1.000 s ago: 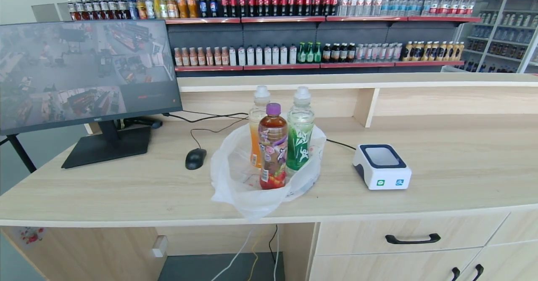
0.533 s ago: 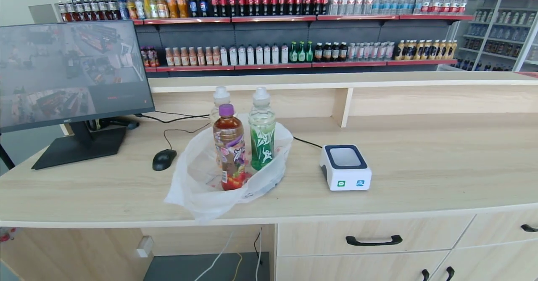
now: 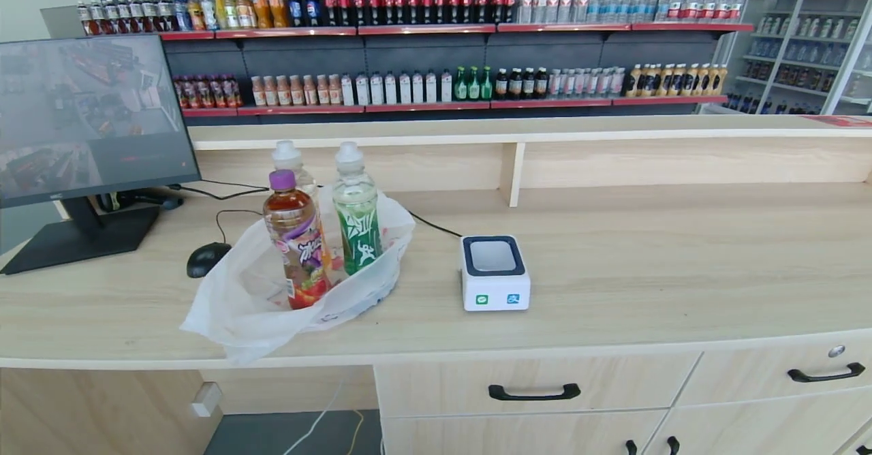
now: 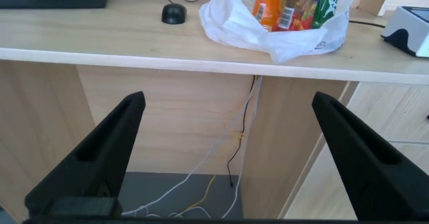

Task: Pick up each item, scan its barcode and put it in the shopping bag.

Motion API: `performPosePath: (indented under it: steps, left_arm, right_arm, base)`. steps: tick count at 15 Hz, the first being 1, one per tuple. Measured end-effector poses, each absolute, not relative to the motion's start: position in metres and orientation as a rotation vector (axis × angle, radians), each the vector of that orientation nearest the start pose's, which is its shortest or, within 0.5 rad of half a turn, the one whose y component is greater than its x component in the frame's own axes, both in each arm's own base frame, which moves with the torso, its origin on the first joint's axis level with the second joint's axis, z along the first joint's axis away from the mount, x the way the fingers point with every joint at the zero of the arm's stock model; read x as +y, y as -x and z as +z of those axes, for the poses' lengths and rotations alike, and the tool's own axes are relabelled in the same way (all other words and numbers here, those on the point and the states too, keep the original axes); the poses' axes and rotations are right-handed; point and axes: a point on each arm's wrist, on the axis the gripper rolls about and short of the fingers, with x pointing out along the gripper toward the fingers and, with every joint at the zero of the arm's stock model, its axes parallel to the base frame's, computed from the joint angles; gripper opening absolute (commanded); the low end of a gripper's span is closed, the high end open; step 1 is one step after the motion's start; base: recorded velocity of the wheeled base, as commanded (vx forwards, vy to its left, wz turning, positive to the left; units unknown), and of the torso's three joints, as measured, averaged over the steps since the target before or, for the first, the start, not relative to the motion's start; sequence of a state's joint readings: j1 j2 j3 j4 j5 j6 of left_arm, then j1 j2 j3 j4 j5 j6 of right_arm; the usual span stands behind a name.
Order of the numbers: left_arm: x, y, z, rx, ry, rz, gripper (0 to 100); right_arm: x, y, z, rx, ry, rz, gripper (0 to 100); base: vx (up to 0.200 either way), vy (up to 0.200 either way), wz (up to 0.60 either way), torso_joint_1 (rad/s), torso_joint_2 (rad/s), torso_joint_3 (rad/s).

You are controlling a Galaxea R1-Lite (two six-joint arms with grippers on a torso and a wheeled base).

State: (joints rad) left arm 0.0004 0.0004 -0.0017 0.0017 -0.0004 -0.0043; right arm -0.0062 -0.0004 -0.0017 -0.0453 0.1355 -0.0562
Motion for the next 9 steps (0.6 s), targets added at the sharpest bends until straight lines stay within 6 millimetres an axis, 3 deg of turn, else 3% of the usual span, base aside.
performPosePath:
  steps: [6, 9]
  left_arm:
    - [0.0000, 0.0229, 0.0758, 0.000, 0.004, 0.000, 100]
    - [0.0000, 0.0229, 0.0758, 0.000, 0.004, -0.001, 100]
  right_arm:
    - [0.0031, 0.0232, 0.0802, -0.050, 0.065, 0.126, 100]
    - [0.0010, 0.0229, 0.0785, -0.031, 0.058, 0.028, 100]
  base:
    - [0.000, 0.000, 0.00, 0.000, 0.00, 0.000]
    - [0.000, 0.000, 0.00, 0.000, 0.00, 0.000]
